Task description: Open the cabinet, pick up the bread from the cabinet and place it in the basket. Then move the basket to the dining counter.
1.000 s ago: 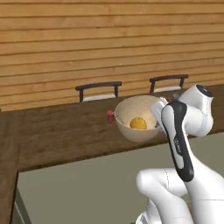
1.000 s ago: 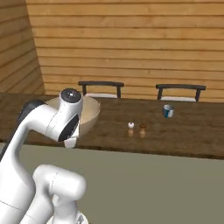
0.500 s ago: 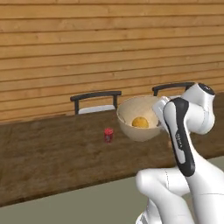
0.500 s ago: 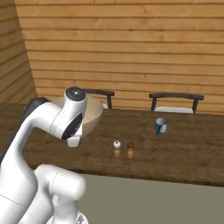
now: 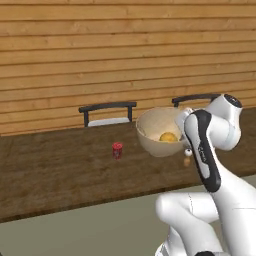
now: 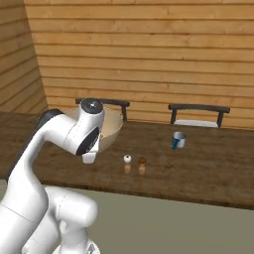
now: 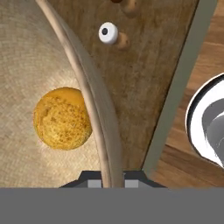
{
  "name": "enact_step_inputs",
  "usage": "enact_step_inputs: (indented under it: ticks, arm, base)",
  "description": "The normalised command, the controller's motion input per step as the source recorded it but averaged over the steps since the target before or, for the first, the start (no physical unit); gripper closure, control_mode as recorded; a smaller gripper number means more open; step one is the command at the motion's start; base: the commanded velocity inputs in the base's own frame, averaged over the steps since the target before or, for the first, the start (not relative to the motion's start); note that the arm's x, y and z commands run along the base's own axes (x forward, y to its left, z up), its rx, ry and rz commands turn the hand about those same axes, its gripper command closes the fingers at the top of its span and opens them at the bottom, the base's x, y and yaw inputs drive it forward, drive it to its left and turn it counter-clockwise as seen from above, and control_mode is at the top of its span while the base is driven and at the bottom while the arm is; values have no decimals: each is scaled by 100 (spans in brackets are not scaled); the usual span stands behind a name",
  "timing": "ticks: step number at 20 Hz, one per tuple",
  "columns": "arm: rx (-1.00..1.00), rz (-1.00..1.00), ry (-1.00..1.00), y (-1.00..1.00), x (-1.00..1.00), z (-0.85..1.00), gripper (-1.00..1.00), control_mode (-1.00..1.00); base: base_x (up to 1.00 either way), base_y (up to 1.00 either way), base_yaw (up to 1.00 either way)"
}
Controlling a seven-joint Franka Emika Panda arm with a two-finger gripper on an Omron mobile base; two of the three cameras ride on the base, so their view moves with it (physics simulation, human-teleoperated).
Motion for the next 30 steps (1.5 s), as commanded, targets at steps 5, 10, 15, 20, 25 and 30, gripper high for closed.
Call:
enact_step_inputs:
  ticks: [5,10,15,20,25,30]
  arm:
    - [2,-15,2,-28,100,-9,100,-100]
    - [1,-4,0,7,100,-35,100,-100]
    - [0,0,4,12,100,-63,100,-100]
    - [0,0,7,6,97,-62,100,-100]
    - [3,0,3,0,35,-61,100,-100]
    - [2,0,0,-1,4,-41,100,-100]
  base:
    - [0,0,0]
    - [0,0,0]
    - [0,0,0]
    - [0,0,0]
    - [0,0,0]
    - [0,0,0]
